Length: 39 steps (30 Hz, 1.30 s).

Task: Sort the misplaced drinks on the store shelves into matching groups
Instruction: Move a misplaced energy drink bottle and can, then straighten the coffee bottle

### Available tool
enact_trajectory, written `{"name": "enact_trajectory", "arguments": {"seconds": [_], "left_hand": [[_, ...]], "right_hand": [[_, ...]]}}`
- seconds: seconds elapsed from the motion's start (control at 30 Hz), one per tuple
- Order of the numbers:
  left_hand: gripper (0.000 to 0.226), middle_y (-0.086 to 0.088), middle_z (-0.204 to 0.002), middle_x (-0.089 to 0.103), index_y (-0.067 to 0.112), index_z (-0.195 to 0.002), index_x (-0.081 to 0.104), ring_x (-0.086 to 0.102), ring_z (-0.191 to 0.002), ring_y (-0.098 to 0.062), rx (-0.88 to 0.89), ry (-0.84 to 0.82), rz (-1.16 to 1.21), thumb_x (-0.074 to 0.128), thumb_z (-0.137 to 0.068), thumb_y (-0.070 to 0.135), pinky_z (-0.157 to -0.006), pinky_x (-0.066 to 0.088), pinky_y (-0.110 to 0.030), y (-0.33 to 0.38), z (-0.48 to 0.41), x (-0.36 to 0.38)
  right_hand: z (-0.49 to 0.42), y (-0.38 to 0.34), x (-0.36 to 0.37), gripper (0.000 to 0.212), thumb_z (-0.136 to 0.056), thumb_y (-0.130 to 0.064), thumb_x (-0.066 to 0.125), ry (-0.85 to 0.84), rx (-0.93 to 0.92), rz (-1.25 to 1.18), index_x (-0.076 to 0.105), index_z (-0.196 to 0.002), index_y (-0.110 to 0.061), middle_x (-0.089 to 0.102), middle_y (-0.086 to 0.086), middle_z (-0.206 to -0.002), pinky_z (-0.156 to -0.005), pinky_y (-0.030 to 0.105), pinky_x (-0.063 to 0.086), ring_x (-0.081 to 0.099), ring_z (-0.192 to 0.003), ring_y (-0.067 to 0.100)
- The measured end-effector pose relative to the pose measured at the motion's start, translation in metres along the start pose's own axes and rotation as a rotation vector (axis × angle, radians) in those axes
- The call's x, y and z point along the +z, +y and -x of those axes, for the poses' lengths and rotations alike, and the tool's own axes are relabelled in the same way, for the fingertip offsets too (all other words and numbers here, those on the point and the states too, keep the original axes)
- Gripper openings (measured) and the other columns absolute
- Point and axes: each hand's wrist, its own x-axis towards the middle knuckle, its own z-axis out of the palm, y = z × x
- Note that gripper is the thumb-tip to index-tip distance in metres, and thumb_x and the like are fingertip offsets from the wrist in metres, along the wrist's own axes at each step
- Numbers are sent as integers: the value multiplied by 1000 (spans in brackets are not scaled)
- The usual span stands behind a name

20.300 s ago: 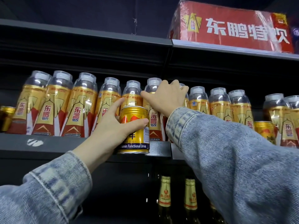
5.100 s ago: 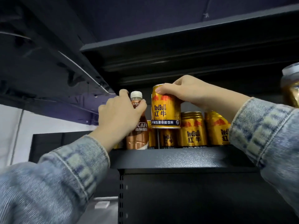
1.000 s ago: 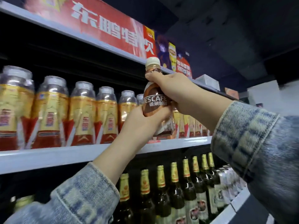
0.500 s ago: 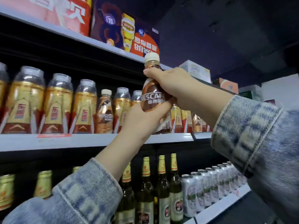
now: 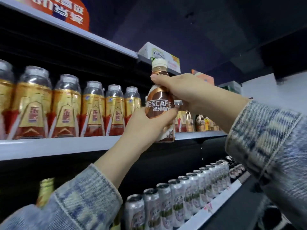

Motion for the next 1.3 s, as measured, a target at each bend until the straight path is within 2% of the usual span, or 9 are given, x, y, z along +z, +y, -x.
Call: {"name": "enact_trajectory", "arguments": {"seconds": [0.1,0.3,0.43,0.6,0.73,0.9,1.0,1.17,1.3], "left_hand": [[26,6,-89,69,30,-86,60,66,-81,-10,-11,-29,11,64,-74,53,-63,52,-20,-26,-37,43],[19,9,-81,66,31,-75,55,63,-74,-6,21,-43,50,65,-76,47,-53,47,-15,-61,-111,124],[20,11,-74,64,30,-76,56,59,-64,0,24,-51,48,64,-77,48,-43,45,-7,-85,-150,173],[18,12,-72,62,30,-71,53,58,-60,2,-1,-52,53,64,-78,43,-36,39,-1,-114,-187,227],[16,8,-78,64,28,-76,57,57,-67,-2,1,-41,-24,61,-80,43,-44,43,-10,-137,-216,277],[30,1,-84,70,27,-77,62,64,-95,-20,-102,-45,-37,55,-79,56,-76,51,-29,-161,-280,337],[35,-6,-72,57,15,-70,53,57,-84,-19,-70,117,28,39,-97,32,-67,44,-18,-168,-317,360],[32,4,-100,62,25,-111,60,56,-86,-6,271,221,-694,32,-98,31,-72,45,-25,-187,-342,387],[34,-2,-112,64,21,-120,54,58,-101,-21,399,258,-1193,32,-97,33,-93,45,-38,-182,-383,402]], "right_hand": [[-34,40,-29,27,-78,-44,72,10,15,3,67,-83,-17,71,5,-90,-81,36,56,68,-88,19],[-96,103,-85,33,-80,-33,73,81,-42,-53,56,-65,-9,66,4,-74,-85,44,56,70,-86,25],[-136,146,-113,24,-80,-37,72,74,-40,-20,64,-72,-16,67,1,-70,-61,29,57,66,-64,14],[-175,205,-140,27,-80,-32,72,119,-73,-135,63,-66,-12,65,6,-68,-63,28,55,64,-61,18],[-208,252,-168,31,-80,-30,72,145,-119,-188,60,-59,-11,60,4,-60,-57,24,51,59,-53,16],[-252,306,-212,33,-80,-32,72,129,-157,-259,59,-57,-11,60,4,-60,-62,28,54,61,-57,17],[-282,331,-241,32,-81,-28,72,89,-168,-325,59,-58,-10,57,1,-55,-48,19,49,56,-45,11],[-326,370,-277,33,-82,-28,71,61,-217,-350,57,-57,-11,55,-1,-51,-39,13,44,52,-34,3],[-352,398,-294,33,-81,-33,70,71,-272,-258,60,-59,-11,60,0,-56,-45,16,48,57,-43,7]]}}
